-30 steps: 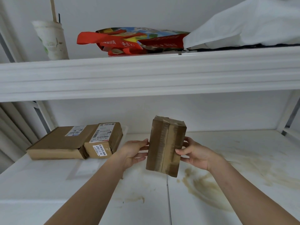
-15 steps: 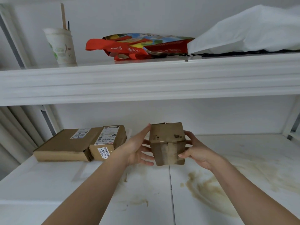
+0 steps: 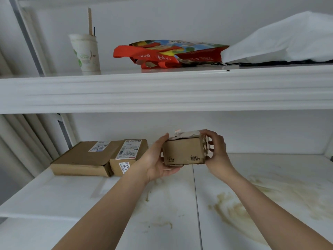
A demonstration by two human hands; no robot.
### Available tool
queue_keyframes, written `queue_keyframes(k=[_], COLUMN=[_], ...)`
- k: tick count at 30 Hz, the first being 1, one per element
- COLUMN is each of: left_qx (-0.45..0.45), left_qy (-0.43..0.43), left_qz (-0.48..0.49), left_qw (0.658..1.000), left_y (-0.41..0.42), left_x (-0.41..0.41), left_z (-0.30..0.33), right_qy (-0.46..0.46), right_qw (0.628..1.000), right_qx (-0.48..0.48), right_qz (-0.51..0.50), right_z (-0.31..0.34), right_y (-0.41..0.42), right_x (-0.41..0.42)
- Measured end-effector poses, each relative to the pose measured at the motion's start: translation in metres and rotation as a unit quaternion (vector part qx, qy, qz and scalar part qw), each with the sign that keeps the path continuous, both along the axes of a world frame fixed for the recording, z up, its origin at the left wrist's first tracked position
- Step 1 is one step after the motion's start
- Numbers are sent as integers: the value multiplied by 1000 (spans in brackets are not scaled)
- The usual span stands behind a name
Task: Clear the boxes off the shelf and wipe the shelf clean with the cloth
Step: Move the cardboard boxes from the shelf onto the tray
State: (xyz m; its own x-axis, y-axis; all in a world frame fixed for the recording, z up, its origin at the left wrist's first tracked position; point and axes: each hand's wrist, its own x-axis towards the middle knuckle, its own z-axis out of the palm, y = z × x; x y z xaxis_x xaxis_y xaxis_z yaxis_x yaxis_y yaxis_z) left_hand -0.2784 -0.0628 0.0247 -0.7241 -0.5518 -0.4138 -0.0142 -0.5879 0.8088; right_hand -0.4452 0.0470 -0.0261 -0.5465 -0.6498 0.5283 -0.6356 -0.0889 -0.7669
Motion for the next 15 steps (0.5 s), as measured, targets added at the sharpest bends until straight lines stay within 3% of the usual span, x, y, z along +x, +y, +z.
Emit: queue_keyframes(k=[9, 15], left_qx=[-10, -54], left_qy=[165, 209], left_qz=[59, 97], left_qw=[984, 972], left_y=[-18, -37], left_x=[34, 60], left_z=[3, 3], right_qy=[-167, -249], right_qw=[984, 964], right_qx=[-52, -73], right_qz=[-42, 50], right_z=[10, 39], right_y=[-25, -40], right_x=[25, 67])
